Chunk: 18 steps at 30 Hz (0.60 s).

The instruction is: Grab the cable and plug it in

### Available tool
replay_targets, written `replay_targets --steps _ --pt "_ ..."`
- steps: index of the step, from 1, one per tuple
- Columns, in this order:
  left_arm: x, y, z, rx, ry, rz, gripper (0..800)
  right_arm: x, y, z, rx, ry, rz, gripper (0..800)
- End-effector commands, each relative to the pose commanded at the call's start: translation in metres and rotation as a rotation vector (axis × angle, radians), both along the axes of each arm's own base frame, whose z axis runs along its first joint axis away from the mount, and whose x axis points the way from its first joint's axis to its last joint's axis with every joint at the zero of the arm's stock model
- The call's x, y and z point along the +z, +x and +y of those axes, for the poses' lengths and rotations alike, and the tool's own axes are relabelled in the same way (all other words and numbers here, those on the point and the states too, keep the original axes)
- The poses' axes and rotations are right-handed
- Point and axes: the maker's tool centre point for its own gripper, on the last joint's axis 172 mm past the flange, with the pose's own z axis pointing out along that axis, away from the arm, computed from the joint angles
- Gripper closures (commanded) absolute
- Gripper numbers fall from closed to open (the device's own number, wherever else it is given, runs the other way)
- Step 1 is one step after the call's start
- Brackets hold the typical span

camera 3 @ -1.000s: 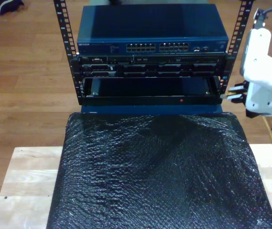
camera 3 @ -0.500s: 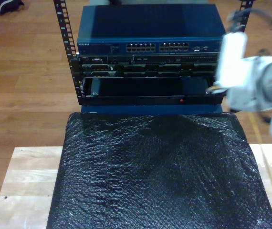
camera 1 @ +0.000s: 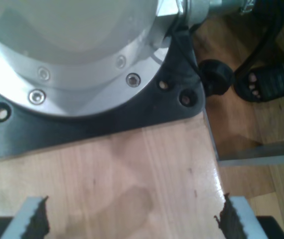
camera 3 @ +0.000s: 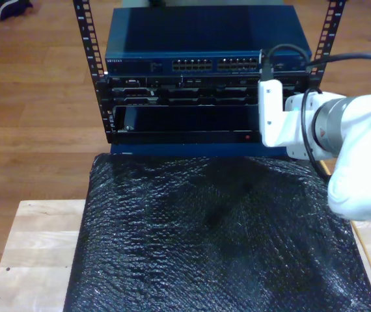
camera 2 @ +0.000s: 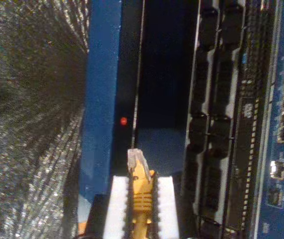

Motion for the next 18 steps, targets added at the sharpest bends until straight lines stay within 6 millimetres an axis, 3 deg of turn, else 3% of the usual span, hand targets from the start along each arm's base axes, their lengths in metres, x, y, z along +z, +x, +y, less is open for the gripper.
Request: replay_targets --steps 5,9,18 --pt "0.000 0.000 0.000 0.000 0.000 0.000 0 0.001 0.008 -0.002 -0.004 -0.017 -0.051 800" --pt "0.000 0.000 0.000 0.000 0.000 0.000 0 -0.009 0.013 -0.005 -0.011 -0.026 -0.051 800" --pt "0.000 0.000 0.000 0.000 0.000 0.000 0 -0.003 0.023 -0.017 -0.050 -0.029 -0.135 800"
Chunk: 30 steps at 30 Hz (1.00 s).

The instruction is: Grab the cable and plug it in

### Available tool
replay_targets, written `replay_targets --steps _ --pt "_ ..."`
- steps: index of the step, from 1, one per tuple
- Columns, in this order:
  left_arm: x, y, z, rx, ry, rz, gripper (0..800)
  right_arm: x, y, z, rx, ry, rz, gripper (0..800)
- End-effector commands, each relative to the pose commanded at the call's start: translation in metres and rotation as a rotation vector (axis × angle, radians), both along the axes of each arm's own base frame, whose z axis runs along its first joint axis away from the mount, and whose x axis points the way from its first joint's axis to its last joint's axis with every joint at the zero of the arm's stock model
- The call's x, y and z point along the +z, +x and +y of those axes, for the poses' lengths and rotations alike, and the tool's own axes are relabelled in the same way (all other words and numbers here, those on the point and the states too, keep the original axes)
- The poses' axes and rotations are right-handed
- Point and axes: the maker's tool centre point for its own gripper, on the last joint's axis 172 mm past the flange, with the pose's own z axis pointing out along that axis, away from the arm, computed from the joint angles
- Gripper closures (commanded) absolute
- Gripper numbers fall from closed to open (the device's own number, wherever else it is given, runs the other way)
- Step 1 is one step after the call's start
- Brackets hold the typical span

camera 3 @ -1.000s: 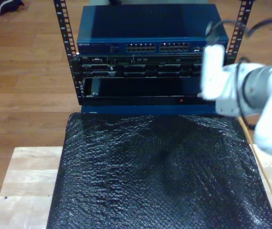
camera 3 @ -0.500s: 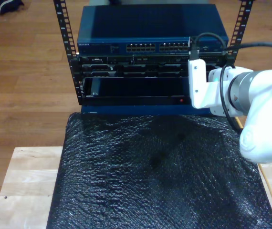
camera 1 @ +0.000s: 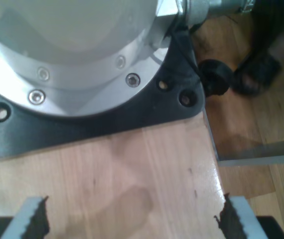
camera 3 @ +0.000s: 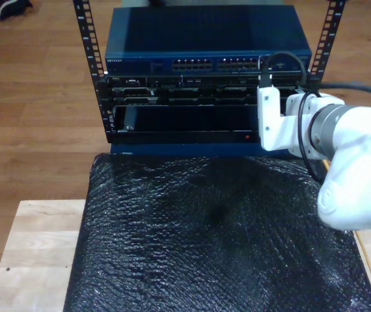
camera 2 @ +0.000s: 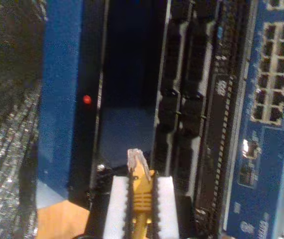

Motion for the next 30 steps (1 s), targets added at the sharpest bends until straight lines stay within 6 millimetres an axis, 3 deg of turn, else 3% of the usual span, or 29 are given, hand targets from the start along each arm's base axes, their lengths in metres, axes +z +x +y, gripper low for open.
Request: replay_targets --steps 5,19,30 --pt "0.000 0.000 0.000 0.000 0.000 0.000 0 0.004 0.000 -0.001 -0.001 0.000 -0.012 800" --pt "0.000 0.000 0.000 0.000 0.000 0.000 0 0.040 0.014 0.000 -0.009 0.009 -0.113 800" --pt "0.000 0.000 0.000 0.000 0.000 0.000 0 0.058 0.009 0.002 0.030 -0.056 -0.244 800"
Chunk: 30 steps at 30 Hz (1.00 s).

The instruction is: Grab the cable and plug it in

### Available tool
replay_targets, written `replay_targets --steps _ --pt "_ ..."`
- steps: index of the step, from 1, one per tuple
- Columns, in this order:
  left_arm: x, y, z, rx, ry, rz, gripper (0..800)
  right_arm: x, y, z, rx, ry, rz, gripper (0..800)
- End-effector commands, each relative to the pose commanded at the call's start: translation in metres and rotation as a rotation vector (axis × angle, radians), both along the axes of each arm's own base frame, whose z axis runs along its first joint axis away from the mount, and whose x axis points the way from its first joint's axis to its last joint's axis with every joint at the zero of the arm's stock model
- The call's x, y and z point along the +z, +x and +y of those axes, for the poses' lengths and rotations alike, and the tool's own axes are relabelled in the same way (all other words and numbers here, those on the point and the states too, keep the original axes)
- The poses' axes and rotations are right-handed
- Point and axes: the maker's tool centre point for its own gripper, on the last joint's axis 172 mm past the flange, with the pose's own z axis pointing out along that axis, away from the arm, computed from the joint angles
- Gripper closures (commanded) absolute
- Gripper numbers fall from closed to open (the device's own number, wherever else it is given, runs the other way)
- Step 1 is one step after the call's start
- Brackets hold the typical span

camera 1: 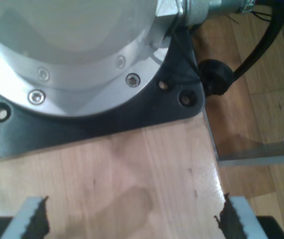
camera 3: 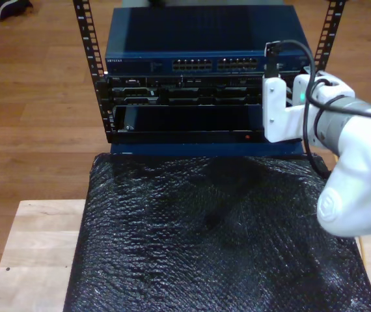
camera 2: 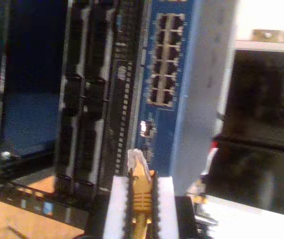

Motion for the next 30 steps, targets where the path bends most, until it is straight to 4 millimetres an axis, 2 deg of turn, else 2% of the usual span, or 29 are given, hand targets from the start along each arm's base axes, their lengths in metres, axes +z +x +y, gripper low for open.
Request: replay_targets --steps 7,12,16,30 --pt "0.000 0.000 0.000 0.000 0.000 0.000 0 -0.002 0.000 -0.006 -0.002 -0.019 -0.005 800" --pt "0.000 0.000 0.000 0.000 0.000 0.000 0 0.017 0.000 -0.008 0.003 -0.056 -0.087 800" --pt "0.000 0.000 0.000 0.000 0.000 0.000 0 0.022 0.003 -0.008 0.001 -0.051 -0.093 800" --pt "0.000 0.000 0.000 0.000 0.000 0.000 0 0.003 0.010 -0.022 -0.026 -0.060 -0.062 800"
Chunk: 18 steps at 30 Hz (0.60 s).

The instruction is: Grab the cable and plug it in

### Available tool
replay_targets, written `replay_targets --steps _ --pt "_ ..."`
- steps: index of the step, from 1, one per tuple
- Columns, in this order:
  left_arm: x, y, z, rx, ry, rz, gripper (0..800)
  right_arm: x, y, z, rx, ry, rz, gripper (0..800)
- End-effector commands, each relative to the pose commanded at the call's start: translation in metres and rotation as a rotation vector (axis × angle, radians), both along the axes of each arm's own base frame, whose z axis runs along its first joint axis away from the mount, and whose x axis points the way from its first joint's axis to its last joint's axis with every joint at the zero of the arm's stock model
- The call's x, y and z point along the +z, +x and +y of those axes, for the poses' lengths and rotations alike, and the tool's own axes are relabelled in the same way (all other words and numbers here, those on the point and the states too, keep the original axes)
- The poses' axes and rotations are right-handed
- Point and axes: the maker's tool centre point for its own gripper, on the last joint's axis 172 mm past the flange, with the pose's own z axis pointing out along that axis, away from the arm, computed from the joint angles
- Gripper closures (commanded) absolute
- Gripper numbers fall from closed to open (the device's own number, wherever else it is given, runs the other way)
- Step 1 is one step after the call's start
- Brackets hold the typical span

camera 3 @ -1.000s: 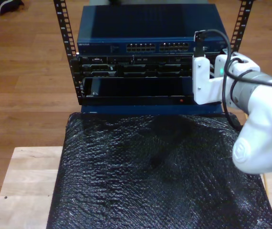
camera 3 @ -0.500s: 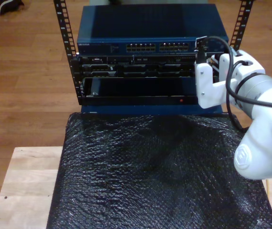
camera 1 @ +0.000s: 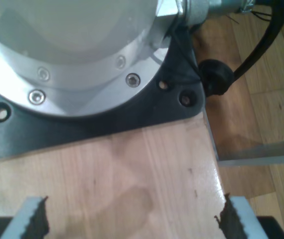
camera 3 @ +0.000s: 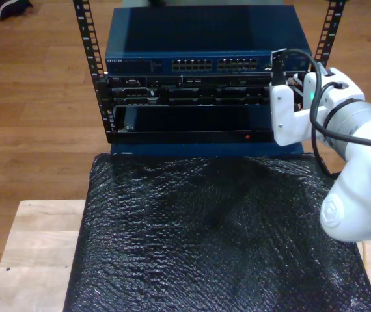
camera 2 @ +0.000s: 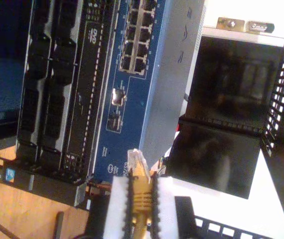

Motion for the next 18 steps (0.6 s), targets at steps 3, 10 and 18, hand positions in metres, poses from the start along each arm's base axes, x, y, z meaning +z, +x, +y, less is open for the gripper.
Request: replay_targets --steps 3,10,18 --pt "0.000 0.000 0.000 0.000 0.000 0.000 0 -0.007 0.005 0.000 -0.003 -0.002 0.011 800" --pt "0.000 0.000 0.000 0.000 0.000 0.000 0 0.007 0.029 0.003 -0.017 0.013 -0.058 800" --pt "0.000 0.000 0.000 0.000 0.000 0.000 0 0.015 0.036 0.003 -0.047 0.084 -0.123 800"
